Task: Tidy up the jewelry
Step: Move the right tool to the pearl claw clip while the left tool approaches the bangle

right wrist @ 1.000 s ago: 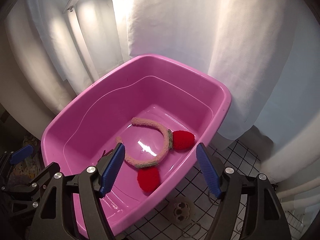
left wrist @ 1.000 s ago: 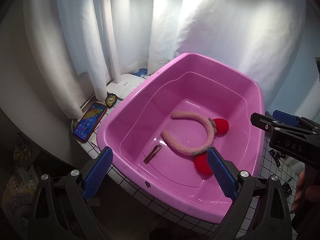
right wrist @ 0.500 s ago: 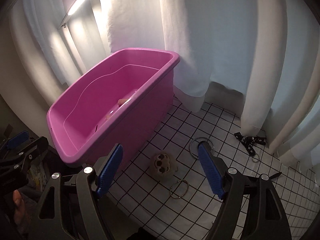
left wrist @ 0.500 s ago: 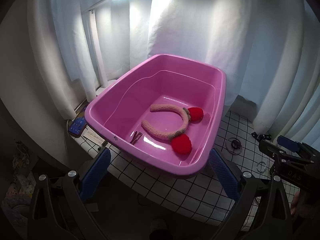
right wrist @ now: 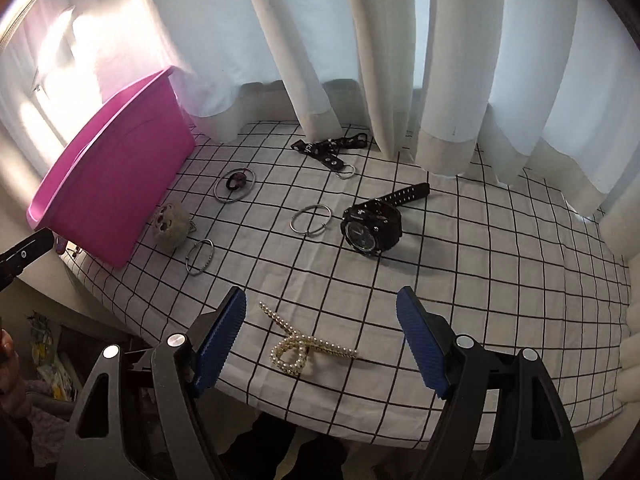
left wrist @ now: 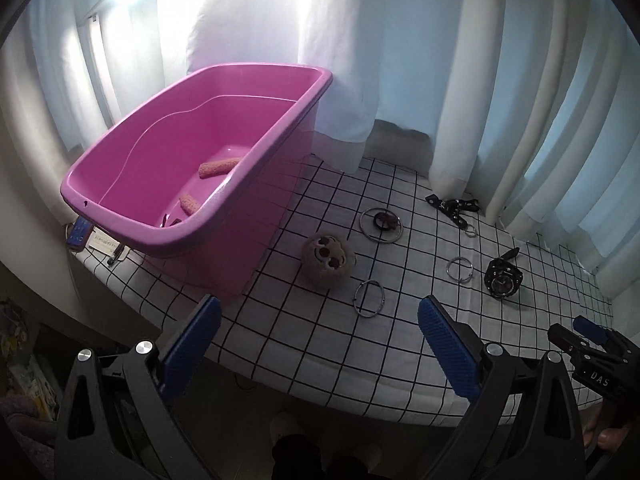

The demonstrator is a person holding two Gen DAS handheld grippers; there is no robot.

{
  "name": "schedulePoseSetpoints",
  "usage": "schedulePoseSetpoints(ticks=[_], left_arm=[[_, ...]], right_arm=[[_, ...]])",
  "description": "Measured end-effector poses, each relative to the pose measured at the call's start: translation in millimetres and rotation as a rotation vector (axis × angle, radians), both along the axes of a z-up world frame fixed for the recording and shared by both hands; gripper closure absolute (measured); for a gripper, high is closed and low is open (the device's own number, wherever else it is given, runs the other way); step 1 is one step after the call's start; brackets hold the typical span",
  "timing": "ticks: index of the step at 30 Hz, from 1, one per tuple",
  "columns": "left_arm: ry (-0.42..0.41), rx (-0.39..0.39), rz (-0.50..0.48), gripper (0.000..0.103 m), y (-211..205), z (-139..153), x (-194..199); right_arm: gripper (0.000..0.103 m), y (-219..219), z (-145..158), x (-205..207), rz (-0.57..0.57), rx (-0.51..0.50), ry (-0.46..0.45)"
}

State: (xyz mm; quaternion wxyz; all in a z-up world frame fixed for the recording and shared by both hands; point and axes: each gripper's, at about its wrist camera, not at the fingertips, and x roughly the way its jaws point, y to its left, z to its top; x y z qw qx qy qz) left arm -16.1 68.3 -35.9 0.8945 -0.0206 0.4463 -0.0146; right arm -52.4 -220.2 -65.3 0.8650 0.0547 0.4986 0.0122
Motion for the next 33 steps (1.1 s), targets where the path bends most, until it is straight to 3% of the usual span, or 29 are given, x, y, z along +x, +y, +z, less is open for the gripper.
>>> schedulePoseSetpoints(ticks=[16,33], left_arm=[[0.146,0.059,-0.026,0.006,-47.8,-111.0,23.5],[0.148,0.033,-0.132,0.006,-50.5,-157.7,54.3]], right_arm=[[0.029,-11.2,-76.4,-27.7,0.019,0.078,0.036],[0.029,35.7,-121.1,-29.1,-0.147,0.108,0.017]])
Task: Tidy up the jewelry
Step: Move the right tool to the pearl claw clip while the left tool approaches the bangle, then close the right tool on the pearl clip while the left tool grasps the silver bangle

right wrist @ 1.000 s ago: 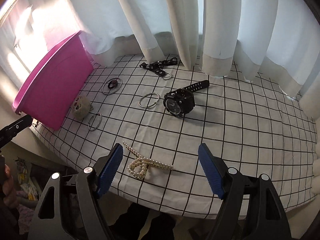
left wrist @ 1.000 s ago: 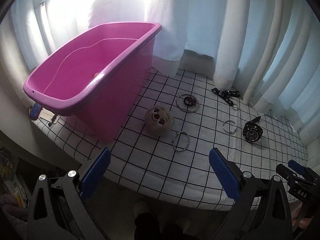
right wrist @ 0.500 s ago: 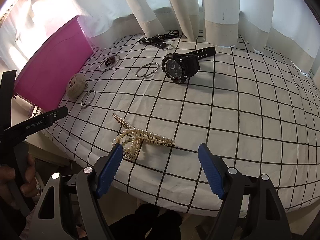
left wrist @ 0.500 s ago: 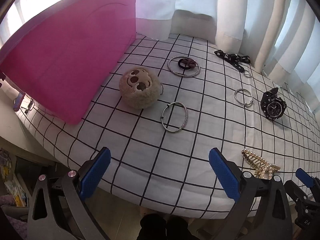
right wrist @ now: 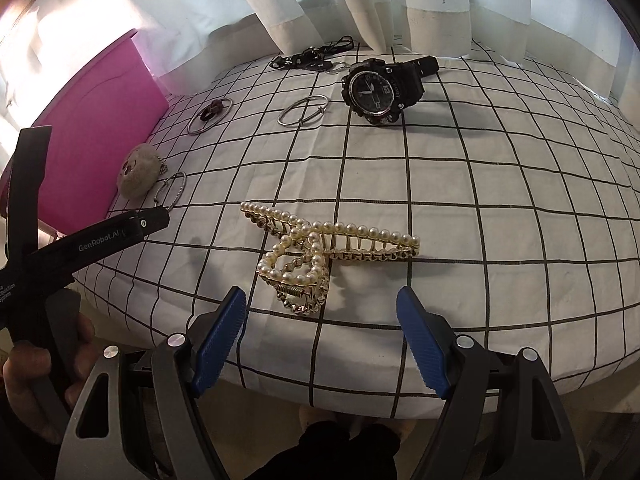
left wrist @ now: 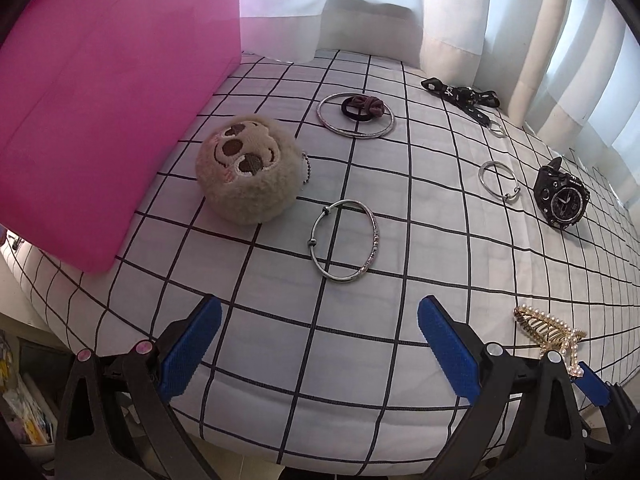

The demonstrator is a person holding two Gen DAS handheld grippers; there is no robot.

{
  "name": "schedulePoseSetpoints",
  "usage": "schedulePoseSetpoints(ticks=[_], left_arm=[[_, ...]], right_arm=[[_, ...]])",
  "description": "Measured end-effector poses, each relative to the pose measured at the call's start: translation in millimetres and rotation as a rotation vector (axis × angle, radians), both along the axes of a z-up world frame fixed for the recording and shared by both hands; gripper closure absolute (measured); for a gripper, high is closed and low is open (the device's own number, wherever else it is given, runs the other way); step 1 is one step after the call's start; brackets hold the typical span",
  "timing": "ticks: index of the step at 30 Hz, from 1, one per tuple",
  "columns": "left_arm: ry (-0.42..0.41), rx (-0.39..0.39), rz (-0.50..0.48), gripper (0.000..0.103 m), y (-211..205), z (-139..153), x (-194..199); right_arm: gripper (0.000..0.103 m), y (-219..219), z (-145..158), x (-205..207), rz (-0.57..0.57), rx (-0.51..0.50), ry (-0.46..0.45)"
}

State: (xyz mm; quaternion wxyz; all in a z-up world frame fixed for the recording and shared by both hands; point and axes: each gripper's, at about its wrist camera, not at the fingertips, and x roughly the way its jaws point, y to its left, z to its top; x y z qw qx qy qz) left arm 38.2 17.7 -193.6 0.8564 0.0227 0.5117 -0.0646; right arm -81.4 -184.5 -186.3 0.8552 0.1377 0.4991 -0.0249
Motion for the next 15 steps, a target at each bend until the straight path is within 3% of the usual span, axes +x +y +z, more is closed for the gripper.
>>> schedulePoseSetpoints(ticks=[7,15], left_arm=[[-0.019,-0.026,-0.001,0.006,-0.1,-13.7,11.9],[-0.066,0.006,-0.014,0.006,-7.4,-15.5,21.4]], right_arm=[[0.029,5.9,-4.2,1.8,-0.079,-0.064,-0.068],[0.029,8.8,-7.0,1.6,-0.104,-0.117,-0.106]])
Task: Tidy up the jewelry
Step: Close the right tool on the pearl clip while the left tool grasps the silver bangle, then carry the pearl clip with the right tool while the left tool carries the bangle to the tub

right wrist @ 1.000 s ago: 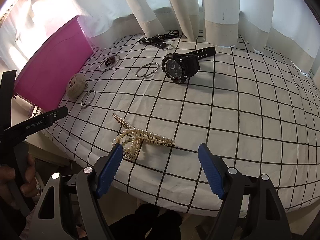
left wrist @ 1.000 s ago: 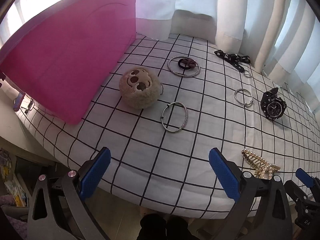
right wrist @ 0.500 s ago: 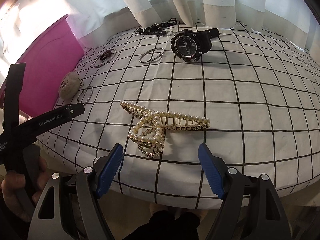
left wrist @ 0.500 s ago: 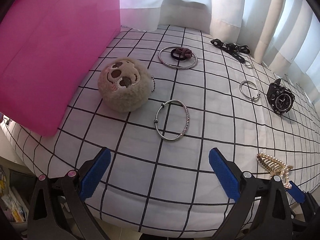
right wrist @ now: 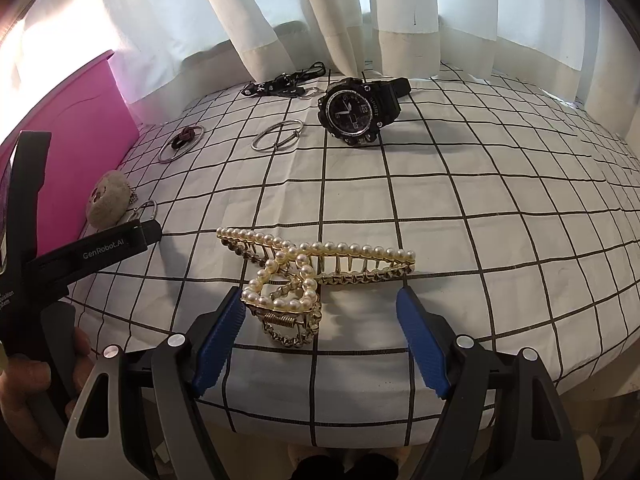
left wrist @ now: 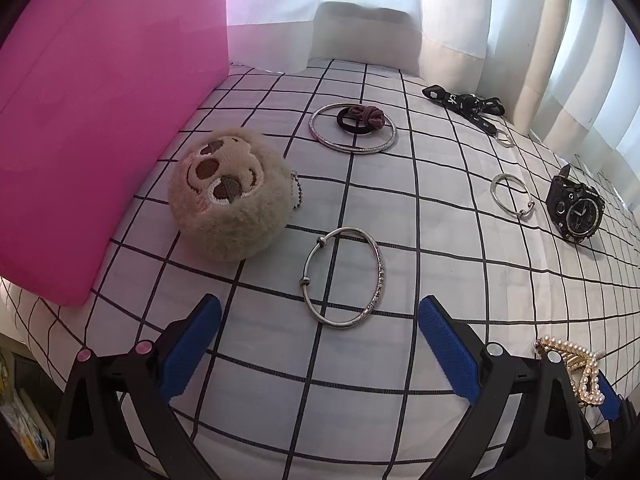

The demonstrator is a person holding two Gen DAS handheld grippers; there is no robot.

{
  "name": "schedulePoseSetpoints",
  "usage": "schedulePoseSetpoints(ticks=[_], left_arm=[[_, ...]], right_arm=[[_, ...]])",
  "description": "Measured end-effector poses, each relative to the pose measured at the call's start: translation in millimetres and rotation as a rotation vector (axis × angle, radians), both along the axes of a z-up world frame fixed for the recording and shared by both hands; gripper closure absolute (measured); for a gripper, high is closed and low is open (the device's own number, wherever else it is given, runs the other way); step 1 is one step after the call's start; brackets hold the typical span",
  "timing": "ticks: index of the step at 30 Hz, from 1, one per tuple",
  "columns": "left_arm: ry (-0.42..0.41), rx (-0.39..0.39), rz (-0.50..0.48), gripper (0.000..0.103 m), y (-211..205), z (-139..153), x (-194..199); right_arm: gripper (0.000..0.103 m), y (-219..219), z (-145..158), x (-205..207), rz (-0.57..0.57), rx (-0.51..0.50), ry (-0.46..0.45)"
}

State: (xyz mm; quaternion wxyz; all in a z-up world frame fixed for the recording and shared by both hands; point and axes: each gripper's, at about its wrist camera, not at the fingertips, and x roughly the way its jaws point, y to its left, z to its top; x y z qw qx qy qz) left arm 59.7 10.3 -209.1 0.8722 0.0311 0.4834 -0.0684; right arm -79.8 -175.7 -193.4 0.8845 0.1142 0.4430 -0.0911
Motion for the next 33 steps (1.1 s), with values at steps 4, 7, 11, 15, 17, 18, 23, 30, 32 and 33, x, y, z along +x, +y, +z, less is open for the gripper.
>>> schedulePoseSetpoints(ticks=[4,7,11,15,17,18,23,30,32,33], left_arm=[[-0.019,0.012,-0.001,0.006,-3.4,-0.8,4.9],[-0.034,0.015,-0.001,0.005,-5.7,-1.5,7.3],[-0.053,0.015,0.009,0.005,-8.8,-1.8,8.5],[-0.066,0.013,0.012,0.006,-10.6,-1.7,8.8],[-0.071,0.011,-0.002,0.01,-11.3,-0.5,6.8],[-0.077,0.009,-0.011,0.015,-11.3,0.7,3.9],[-0.106,-0.001,-0.063,0.049,-13.3,5.9,-6.7],[-0.096,-0.03,-0.075,0.063,-11.7,8.0,-6.3],[-0.089,-0.044,-0.078,0.063,-10.9,8.9,-7.7],[-0.091,-0.043,-0.077,0.063,-11.3,9.6,-9.0]], right_arm=[[0.029,3.6,-1.7,1.8,-0.001,-0.041,-0.008],[0.029,6.6,-2.9,3.1,-0.002,-0.072,-0.013],[0.029,8.7,-4.8,5.1,-0.005,-0.11,-0.022],[0.029,9.9,-6.8,7.3,-0.004,-0.144,-0.031],[0.029,10.0,-7.6,7.8,-0.001,-0.155,-0.035],[0.029,9.7,-7.7,7.9,0.0,-0.156,-0.037],[0.035,8.1,-6.9,7.8,0.008,-0.157,-0.045],[0.073,6.9,-3.2,9.9,0.037,-0.151,-0.056],[0.073,3.6,-2.3,9.3,0.039,-0.125,-0.061],[0.073,3.0,-1.6,8.9,0.039,-0.117,-0.063]])
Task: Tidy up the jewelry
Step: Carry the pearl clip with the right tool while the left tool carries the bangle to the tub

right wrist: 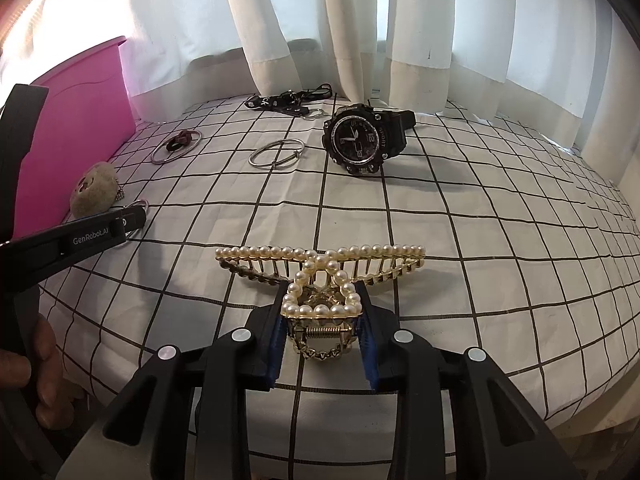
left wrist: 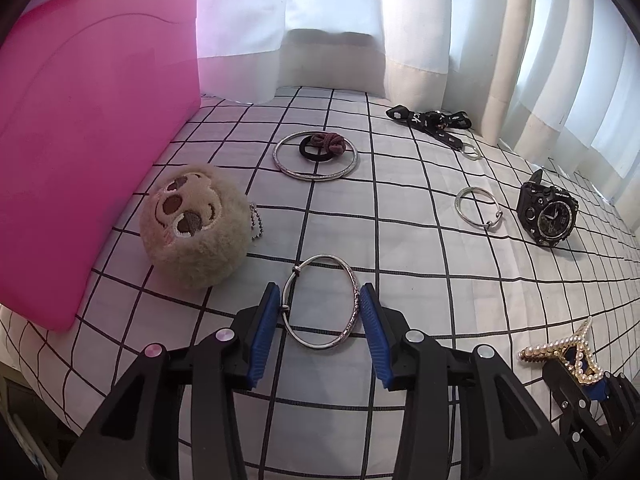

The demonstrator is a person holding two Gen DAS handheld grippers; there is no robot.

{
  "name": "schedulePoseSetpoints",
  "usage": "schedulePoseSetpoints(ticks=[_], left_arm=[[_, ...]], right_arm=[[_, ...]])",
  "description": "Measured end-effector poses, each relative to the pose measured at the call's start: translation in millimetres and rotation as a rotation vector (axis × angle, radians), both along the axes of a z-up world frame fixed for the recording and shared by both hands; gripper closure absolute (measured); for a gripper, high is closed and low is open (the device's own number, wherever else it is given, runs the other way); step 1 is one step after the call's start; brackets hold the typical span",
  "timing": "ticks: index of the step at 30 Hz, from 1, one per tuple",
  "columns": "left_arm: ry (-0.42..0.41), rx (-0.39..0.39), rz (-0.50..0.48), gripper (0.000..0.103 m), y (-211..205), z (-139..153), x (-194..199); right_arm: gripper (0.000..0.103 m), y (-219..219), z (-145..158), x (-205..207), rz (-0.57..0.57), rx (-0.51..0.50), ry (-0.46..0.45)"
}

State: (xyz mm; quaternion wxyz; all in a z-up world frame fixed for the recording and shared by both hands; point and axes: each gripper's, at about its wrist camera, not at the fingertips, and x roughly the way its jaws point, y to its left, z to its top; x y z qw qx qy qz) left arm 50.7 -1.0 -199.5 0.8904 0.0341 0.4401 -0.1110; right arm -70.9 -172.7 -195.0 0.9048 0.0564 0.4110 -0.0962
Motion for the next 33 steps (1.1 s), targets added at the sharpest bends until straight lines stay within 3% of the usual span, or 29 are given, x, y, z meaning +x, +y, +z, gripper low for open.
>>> schedulePoseSetpoints(ticks=[15,21,33], left_arm=[[-0.003,-0.013,-0.003,0.063,-7.5,29.1,-6.5],[-0.014,-0.01,0.013,0.063,-9.0,45.8,-10.2],[-0.065,-0.044,0.086,0.063,-5.5,106.2,-20.4]], right_arm=[[0.073,-18.3,31.5,2.5,0.048,0.05,-0.022],[0.073,-25.7,51.8,5.3,0.077,0.027,-0.032],[0.073,-30.5,114.9,15.6,0.193,0.003,-0.101]])
